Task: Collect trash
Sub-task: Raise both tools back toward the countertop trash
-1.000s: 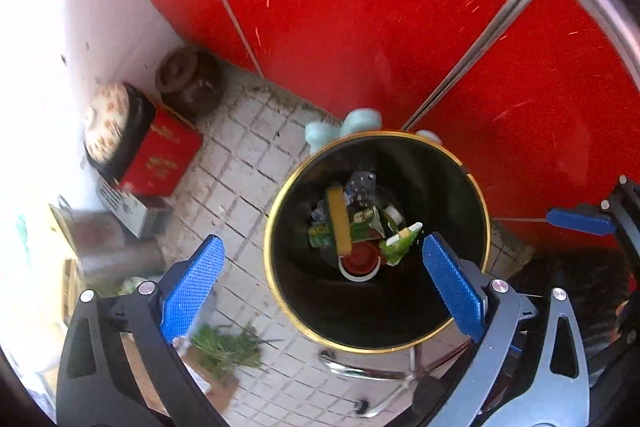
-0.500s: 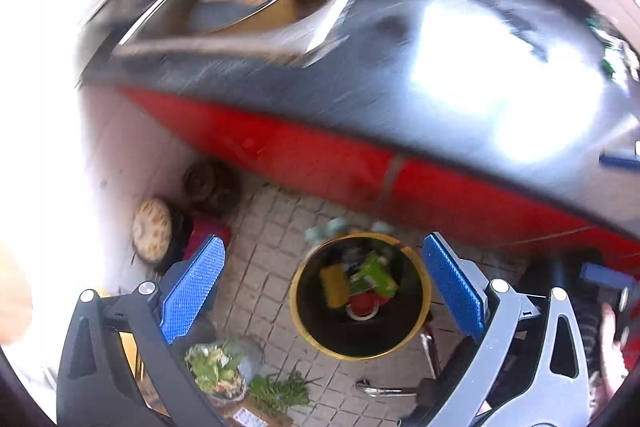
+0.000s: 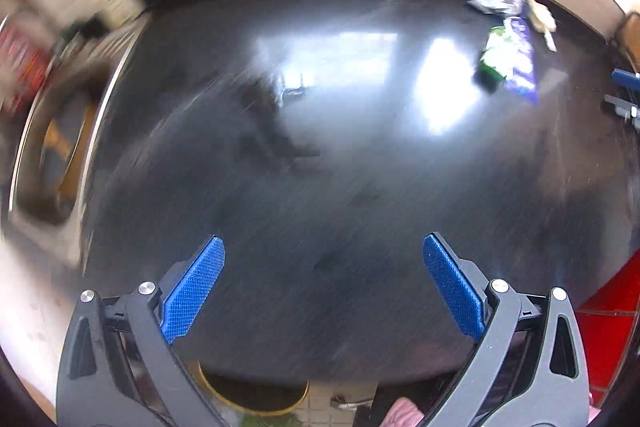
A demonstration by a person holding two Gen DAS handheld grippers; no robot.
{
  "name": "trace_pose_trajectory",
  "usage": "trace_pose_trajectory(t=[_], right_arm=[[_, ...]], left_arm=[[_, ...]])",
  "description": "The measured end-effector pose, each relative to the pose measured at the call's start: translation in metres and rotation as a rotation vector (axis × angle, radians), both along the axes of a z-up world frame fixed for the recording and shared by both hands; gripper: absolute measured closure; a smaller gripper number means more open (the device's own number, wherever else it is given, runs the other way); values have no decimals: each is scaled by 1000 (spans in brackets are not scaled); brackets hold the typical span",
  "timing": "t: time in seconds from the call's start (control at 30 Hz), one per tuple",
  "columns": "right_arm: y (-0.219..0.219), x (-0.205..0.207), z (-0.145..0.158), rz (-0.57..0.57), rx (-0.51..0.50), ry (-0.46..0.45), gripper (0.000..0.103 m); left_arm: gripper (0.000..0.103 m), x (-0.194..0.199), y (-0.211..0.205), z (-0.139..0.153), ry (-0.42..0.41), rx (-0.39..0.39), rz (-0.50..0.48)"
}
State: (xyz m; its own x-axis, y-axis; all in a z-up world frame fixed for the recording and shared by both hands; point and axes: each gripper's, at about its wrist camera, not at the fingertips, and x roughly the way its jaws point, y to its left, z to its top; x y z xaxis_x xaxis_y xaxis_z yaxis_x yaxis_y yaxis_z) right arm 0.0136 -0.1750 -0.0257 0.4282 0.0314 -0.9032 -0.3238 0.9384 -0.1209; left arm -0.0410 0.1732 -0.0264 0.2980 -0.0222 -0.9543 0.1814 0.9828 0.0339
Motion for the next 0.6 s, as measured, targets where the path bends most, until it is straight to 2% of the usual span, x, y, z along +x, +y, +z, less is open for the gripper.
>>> trace_pose_trajectory(t=[0.17,0.3,0.43,0.6], right_arm=[[-79,60,5,-217,89,24,7],[-100,95,-10,-302,75,57,7],[-101,132,-31,-302,108,79,7],[-78,156,-58,-252,41,111,7]], left_arm=[[7,71,-74,-5,40,-15,-34],[7,118,-121,-9,41,39,-65],[7,156,-150,-16,43,80,-67],[7,172,-169,-35,76,112,-95]])
